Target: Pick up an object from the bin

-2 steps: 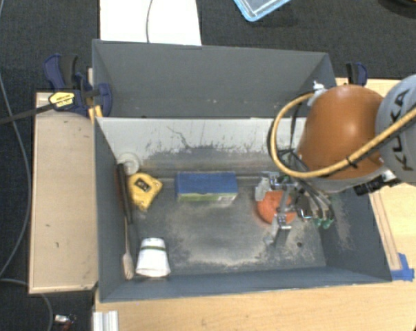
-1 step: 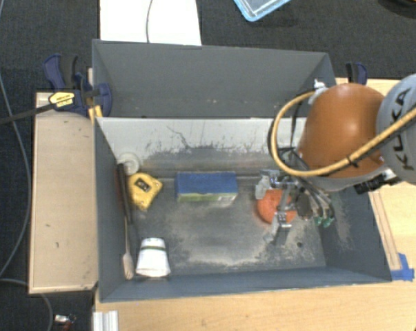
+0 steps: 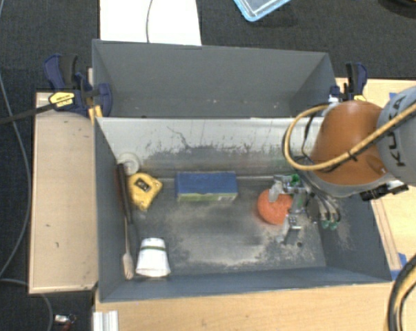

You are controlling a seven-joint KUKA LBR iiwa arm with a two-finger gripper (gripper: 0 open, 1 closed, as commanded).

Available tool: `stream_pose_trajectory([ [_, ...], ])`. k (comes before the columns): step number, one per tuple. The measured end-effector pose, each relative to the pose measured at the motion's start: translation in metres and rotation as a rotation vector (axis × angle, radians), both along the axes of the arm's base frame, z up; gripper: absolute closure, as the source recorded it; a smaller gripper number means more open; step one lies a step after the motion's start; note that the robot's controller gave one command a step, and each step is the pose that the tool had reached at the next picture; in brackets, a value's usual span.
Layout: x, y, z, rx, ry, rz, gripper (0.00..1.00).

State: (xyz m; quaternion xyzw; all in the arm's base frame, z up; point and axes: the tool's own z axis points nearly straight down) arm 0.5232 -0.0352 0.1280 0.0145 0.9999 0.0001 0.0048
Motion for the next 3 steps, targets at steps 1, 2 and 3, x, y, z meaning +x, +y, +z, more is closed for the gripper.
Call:
stream_pose_trajectory([
  [1, 0.0473, -0.0378, -0.0582, 0.004, -0.008, -0.087, 0.00],
  [2, 0.0558, -0.0387, -0.0558, -0.001, -0.006, 0.060, 0.00],
  [3, 0.0510, -0.0372, -0.0547, 0.003, -0.012, -0.058, 0.00],
])
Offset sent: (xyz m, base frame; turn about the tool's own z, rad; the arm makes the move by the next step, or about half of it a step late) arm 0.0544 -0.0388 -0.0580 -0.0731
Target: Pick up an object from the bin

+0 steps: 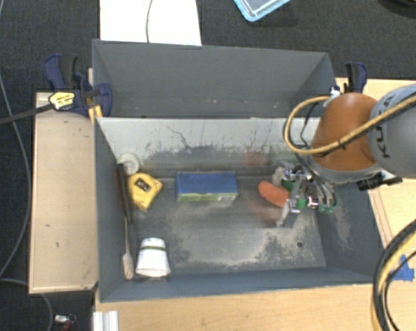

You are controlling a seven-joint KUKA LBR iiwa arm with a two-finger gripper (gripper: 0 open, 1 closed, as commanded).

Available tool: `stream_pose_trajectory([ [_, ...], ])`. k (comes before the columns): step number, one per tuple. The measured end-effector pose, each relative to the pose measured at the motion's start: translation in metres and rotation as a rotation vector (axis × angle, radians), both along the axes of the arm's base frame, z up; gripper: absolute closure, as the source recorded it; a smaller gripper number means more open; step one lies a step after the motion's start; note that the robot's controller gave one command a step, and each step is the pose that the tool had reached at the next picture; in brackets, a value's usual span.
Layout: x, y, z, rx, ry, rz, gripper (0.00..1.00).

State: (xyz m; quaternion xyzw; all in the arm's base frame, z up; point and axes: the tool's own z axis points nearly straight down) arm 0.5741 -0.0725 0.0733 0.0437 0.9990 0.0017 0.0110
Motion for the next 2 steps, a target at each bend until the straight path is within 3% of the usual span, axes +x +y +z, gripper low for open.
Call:
stream_pose_trajectory([
  [1, 0.0073, -0.0005, 0.0020, -0.003, -0.007, 0.100, 1.00],
  [2, 0.0072, -0.0005, 0.0020, -0.003, -0.006, 0.100, 1.00],
])
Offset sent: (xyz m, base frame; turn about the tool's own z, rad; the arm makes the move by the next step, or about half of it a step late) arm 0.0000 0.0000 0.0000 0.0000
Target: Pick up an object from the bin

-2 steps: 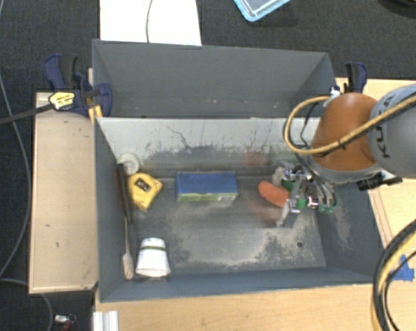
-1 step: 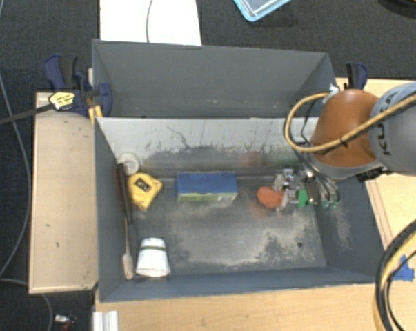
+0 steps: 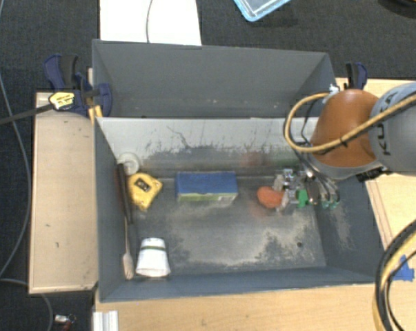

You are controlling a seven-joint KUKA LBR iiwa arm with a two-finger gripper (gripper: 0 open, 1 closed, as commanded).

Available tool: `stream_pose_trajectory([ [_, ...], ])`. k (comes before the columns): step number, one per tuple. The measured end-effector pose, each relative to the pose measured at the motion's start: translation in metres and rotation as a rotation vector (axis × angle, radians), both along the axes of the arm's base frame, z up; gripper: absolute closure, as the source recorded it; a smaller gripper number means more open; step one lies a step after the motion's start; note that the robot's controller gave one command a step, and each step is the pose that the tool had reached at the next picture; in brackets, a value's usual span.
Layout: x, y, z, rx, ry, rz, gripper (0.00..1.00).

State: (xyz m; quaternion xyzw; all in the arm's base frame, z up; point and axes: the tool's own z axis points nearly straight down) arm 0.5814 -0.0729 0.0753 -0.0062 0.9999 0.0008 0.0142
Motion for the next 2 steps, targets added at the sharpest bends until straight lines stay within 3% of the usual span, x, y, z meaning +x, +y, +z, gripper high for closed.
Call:
stream_pose_trajectory([
  [2, -0.002, 0.000, 0.077, 0.001, 0.008, -0.002, 1.00],
])
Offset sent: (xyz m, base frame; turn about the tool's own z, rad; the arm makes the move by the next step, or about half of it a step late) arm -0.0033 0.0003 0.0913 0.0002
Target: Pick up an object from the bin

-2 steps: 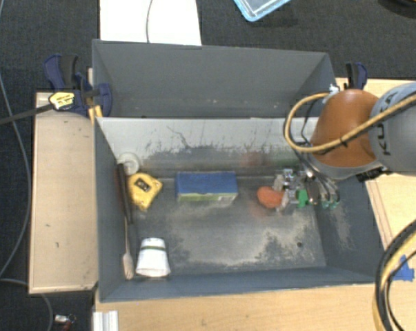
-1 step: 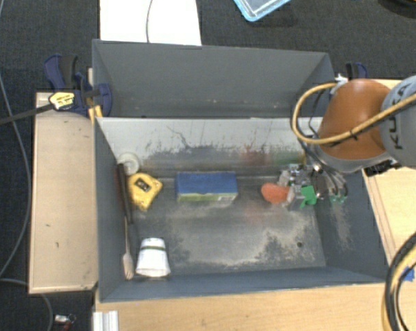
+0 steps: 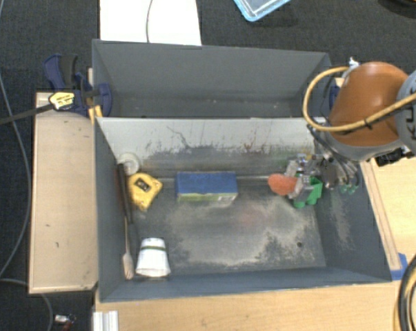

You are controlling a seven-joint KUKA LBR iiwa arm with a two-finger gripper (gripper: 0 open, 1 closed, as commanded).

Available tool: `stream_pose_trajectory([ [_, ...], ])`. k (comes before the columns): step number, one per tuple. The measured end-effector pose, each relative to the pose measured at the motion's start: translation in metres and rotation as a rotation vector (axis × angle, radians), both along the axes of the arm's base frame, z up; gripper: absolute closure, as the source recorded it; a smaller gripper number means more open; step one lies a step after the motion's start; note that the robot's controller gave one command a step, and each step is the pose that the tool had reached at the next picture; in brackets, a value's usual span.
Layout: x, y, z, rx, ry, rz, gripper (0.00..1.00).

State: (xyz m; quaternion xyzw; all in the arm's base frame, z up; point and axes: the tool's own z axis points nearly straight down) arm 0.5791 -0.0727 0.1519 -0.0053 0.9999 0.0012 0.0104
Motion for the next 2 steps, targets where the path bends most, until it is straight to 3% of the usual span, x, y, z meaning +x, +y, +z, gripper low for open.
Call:
stream_pose_trajectory([
  [2, 0.001, 0.000, 0.066, -0.001, -0.004, -0.002, 1.00],
])
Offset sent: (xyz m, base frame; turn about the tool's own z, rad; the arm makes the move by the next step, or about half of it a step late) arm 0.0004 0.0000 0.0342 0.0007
